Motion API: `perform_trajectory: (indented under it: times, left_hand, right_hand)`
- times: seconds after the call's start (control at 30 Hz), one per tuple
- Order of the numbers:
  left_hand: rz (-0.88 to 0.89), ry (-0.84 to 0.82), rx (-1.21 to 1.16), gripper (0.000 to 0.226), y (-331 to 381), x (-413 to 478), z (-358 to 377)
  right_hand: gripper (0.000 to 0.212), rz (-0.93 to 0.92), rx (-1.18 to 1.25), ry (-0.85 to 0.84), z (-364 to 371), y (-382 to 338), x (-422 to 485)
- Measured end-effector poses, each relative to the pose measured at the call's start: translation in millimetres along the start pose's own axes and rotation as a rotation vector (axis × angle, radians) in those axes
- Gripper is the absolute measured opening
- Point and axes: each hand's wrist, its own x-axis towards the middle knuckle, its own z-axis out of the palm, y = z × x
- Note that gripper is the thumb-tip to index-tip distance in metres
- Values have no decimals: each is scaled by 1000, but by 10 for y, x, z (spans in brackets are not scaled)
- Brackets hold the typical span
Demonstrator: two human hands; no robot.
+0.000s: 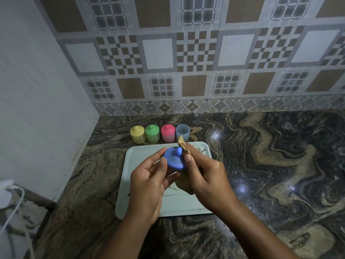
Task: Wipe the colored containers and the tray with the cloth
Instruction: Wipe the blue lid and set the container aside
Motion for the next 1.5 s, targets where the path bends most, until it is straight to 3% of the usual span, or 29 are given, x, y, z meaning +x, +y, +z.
perform_trajectory:
  times: [0.13, 0.2, 0.3, 0.4, 0.57, 0.8, 0.97, 1.13, 1.3, 1.5]
  left_hand:
    - [77, -78, 118, 54, -15, -56, 51]
    - [65, -25, 82, 57, -17, -32, 33]
    - [-1, -24, -13, 41, 24, 15, -41]
    - [-50, -79, -21, 39, 72, 19, -71]
    - [-12, 69, -18, 26, 34, 89, -21]
    - [-4, -93, 41, 52, 27, 23, -63]
    - [-6, 63, -69, 48, -32, 65, -4]
    - [8, -43, 11, 58, 1, 41, -26]
    - [-38, -22, -35, 41, 25, 90, -167]
    - [-19, -175, 38, 54, 80, 44, -115]
  right_hand:
    - [38, -2, 1, -2, 24, 10, 8]
    - [37, -52, 3, -20, 26, 5, -17]
    - [36, -147, 6, -7, 11, -19, -52]
    - [37, -120, 7, 17, -8, -38, 8]
    - [34, -51, 7, 9, 45, -19, 55]
    - [35, -75, -30, 34, 72, 36, 9]
    - [35, 8, 4, 4, 69, 38, 71]
    - [36, 39, 45, -25, 68, 84, 31]
    - [36, -120, -33, -5, 68, 54, -44]
    - [34, -45, -29, 16, 61, 82, 34]
